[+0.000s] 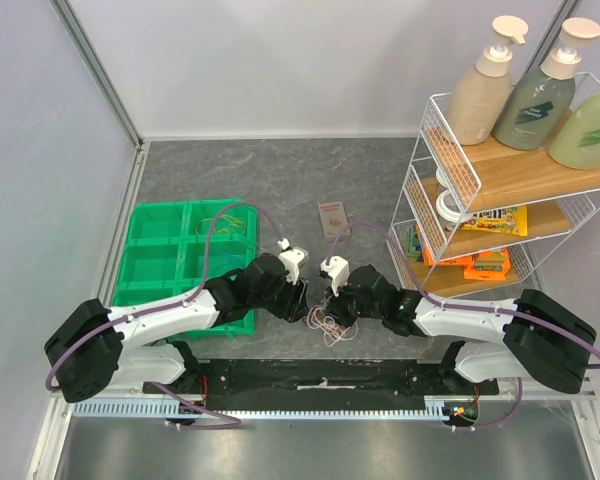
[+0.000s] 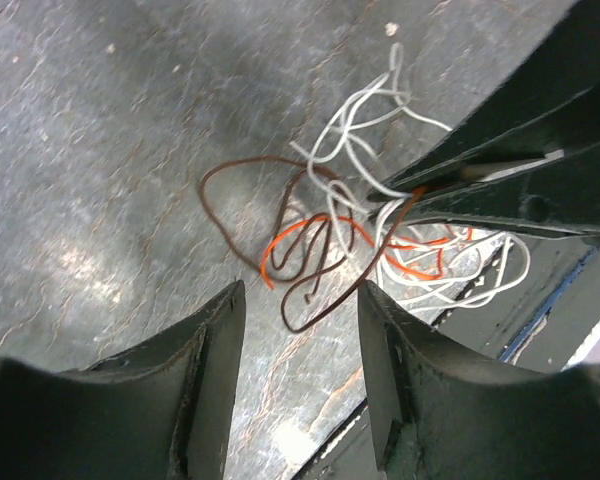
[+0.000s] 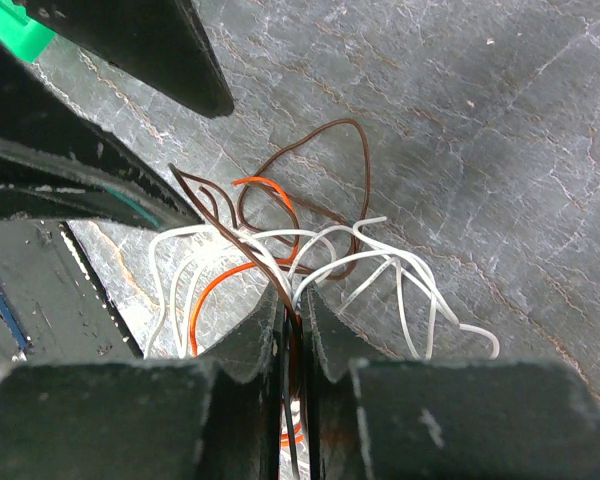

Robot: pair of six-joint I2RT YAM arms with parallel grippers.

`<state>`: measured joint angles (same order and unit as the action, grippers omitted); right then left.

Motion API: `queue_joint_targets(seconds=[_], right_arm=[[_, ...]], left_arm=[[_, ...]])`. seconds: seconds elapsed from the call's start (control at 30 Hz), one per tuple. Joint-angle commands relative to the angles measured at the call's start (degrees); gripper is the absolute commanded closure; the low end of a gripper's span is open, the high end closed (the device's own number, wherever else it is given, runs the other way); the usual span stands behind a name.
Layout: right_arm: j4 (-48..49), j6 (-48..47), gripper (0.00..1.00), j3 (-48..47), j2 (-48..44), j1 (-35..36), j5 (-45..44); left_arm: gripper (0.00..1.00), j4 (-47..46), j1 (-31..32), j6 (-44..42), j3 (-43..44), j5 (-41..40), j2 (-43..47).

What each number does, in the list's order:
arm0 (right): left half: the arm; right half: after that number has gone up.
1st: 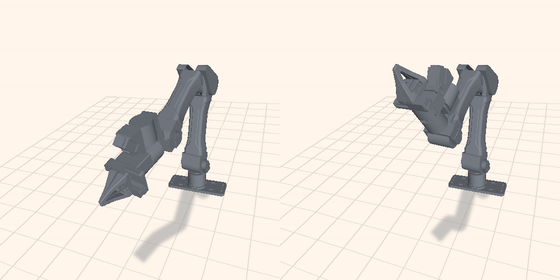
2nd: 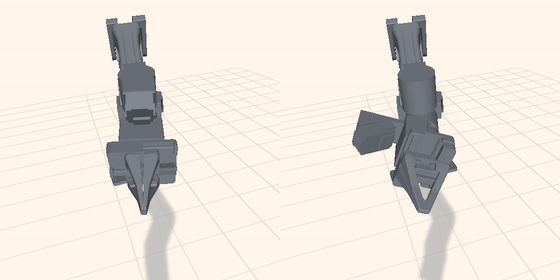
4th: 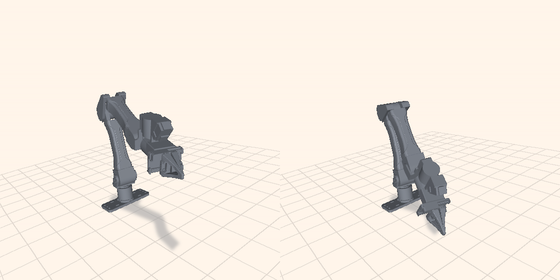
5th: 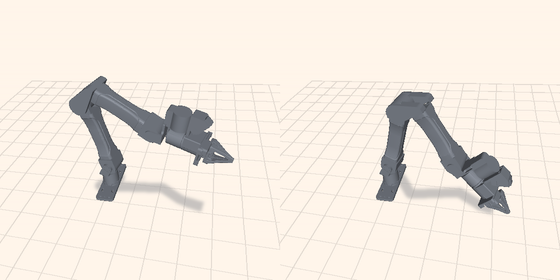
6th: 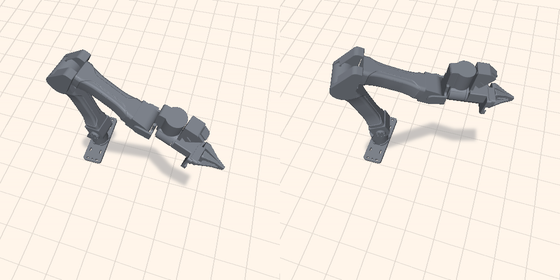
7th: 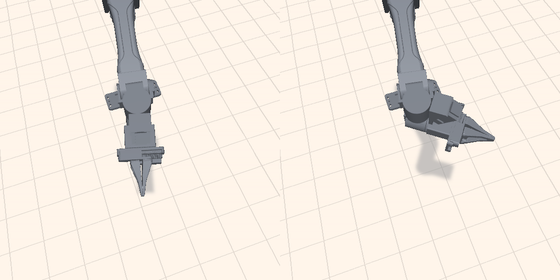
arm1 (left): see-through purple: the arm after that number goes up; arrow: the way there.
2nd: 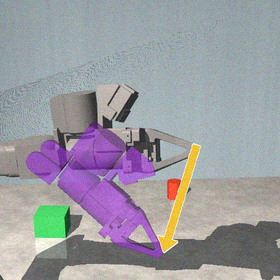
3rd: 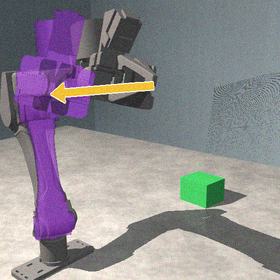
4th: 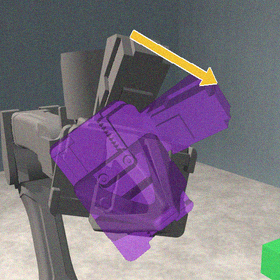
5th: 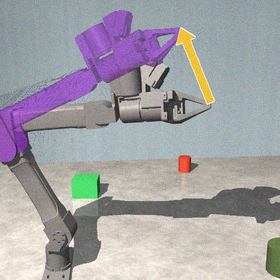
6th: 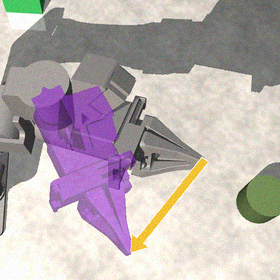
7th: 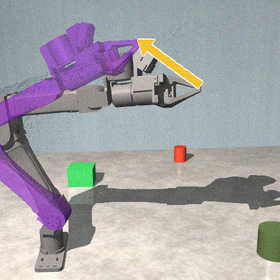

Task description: Untangle the cables

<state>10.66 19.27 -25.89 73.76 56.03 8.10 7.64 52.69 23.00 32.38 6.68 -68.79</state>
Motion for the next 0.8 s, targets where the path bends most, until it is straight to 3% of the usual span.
queue_joint_targets(seconds=[0.0, 0.07, 0.13, 0.23, 0.33, 0.53, 0.77], right_arm=[[0.68, -0.46, 0.86, -0.57, -0.8, 0.04, 0.16], [0.59, -0.37, 0.86, -0.48, -1.16, -0.04, -0.01], [0.59, -0.28, 0.85, -0.48, -1.25, 0.04, -0.36], [0.68, -0.02, 0.75, -0.48, -0.98, 0.04, -0.71], [0.25, 1.21, 0.62, -0.57, -0.55, 0.04, -4.21], [-0.63, 6.3, 0.41, -0.13, 0.86, 0.04, -15.02], [-5.11, 11.4, 0.35, -2.06, 4.2, 0.04, -26.36]], left_arm=[[0.45, -8.94, -0.04, -4.98, -0.91, 4.22, -0.81], [0.49, -10.1, -0.13, -5.86, -1.27, 4.14, -0.99], [0.62, -9.93, -0.13, -6.48, -1.18, 3.52, -1.25], [0.87, -9.49, -0.04, -6.48, -0.74, 3.34, -0.64], [0.98, -6.42, -0.04, -5.61, 0.57, 1.15, 2.34], [0.98, 0.08, -0.04, -4.63, 5.84, 0.44, 15.51], [0.98, 12.29, -0.04, -6.74, 23.31, -2.45, 27.65]])
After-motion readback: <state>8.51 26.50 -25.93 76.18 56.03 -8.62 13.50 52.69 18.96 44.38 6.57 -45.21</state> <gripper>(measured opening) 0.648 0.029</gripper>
